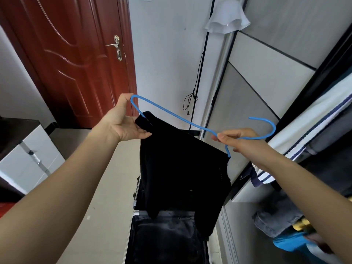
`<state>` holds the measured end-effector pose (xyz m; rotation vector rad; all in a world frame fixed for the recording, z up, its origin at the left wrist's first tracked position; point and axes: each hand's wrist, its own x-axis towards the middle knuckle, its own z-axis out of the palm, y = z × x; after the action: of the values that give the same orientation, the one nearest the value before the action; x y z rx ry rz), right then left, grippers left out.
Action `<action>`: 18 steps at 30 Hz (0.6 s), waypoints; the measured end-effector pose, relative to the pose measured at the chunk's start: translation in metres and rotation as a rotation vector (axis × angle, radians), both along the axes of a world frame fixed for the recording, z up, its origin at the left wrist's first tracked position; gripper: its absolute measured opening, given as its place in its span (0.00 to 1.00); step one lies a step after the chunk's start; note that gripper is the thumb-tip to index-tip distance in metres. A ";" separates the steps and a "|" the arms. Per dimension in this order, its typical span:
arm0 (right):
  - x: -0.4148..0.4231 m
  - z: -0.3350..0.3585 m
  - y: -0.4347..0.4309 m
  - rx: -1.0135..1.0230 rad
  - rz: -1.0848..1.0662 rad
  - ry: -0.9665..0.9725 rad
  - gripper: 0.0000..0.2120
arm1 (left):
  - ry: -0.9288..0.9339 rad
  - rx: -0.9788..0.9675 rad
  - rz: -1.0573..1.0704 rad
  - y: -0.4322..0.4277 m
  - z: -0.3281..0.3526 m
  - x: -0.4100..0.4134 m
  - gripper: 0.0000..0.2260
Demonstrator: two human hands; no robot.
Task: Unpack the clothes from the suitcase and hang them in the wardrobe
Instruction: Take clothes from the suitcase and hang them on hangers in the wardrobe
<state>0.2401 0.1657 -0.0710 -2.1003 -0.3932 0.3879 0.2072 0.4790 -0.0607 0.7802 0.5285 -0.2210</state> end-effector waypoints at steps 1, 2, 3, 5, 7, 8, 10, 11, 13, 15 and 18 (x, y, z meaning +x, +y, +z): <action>0.003 -0.001 0.000 0.007 -0.009 -0.014 0.08 | 0.000 0.002 0.017 0.000 -0.001 0.001 0.23; 0.005 -0.001 0.000 0.002 -0.011 -0.027 0.07 | 0.002 0.010 0.033 0.000 -0.003 0.001 0.21; 0.007 -0.002 0.000 -0.007 -0.004 -0.031 0.08 | 0.003 0.021 0.047 0.001 -0.004 0.002 0.20; 0.010 0.001 0.001 -0.016 0.011 -0.004 0.08 | -0.003 0.043 0.067 0.001 -0.006 0.001 0.19; 0.017 0.014 0.001 0.009 -0.017 0.007 0.09 | -0.042 0.087 0.054 0.002 -0.005 0.001 0.18; 0.022 0.023 0.002 0.040 -0.050 -0.012 0.09 | -0.074 0.127 0.030 0.004 -0.001 0.001 0.18; 0.035 0.036 0.004 0.140 -0.092 -0.013 0.10 | -0.148 0.214 -0.057 0.009 0.011 0.001 0.21; 0.041 0.037 0.005 0.163 -0.075 0.031 0.10 | -0.170 0.254 -0.105 0.011 0.018 0.001 0.24; 0.046 0.026 0.005 0.082 0.001 0.156 0.14 | -0.160 0.365 -0.197 0.015 0.026 0.001 0.26; 0.051 0.013 0.003 0.006 0.046 0.197 0.16 | -0.105 0.485 -0.279 0.019 0.023 -0.001 0.23; 0.058 0.011 0.001 -0.017 0.055 0.139 0.15 | -0.025 0.498 -0.330 0.018 0.008 -0.007 0.24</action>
<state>0.2980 0.1671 -0.0604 -2.0679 -0.3676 0.5686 0.2004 0.4974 -0.0529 1.3557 0.4325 -0.3920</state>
